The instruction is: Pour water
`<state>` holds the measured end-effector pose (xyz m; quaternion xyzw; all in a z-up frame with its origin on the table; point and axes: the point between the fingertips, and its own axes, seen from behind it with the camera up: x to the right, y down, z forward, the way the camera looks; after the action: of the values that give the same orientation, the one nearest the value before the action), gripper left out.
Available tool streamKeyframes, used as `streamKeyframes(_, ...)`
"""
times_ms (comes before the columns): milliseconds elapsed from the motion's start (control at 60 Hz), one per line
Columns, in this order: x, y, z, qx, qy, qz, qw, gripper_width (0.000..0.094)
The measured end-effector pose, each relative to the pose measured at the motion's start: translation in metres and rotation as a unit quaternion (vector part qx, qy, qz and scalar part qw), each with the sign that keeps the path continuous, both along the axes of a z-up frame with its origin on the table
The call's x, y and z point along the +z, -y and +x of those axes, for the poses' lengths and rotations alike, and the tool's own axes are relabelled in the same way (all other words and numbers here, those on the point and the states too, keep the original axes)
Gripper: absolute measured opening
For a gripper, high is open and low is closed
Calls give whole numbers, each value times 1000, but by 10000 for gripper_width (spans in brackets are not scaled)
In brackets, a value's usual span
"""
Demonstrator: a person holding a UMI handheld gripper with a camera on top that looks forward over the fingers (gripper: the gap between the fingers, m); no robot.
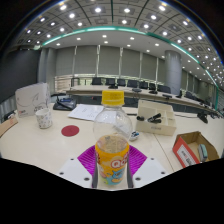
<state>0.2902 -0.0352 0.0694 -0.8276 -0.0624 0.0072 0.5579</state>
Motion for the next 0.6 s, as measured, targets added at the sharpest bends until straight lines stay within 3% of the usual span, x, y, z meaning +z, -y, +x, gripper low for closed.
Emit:
streamKeyframes(367, 78, -72, -60, -37, 192, 27, 980, 400)
streamKeyframes(600, 140, -138, -163, -7, 472, 77, 878, 398)
